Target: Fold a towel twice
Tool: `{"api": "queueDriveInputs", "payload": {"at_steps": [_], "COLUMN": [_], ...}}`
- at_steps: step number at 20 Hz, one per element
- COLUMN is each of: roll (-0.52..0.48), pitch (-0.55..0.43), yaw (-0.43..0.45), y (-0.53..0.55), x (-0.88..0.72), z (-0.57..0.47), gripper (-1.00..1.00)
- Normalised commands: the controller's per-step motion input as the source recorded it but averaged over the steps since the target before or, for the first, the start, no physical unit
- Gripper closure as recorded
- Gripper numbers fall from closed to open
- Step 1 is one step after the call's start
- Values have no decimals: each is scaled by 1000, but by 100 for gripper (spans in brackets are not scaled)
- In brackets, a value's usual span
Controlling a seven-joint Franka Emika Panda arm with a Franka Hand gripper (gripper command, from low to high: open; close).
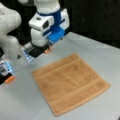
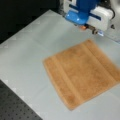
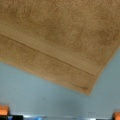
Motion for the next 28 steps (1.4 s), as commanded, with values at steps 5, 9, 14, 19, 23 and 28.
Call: {"api": "queueDriveInputs", "payload": {"at_steps": [5, 9, 14, 19, 23, 28], "roll": [-66, -94, -90, -41, 17, -25], "pitch": [298, 295, 254, 255, 217, 158], "yaw": [-378, -386, -332, -276, -174, -165], "y": [257, 249, 206, 255, 274, 197], "x": [508, 484, 467, 575, 561, 518], "z": [134, 51, 21, -49, -18, -57], "gripper": [-100, -100, -100, -100, -100, -100]}}
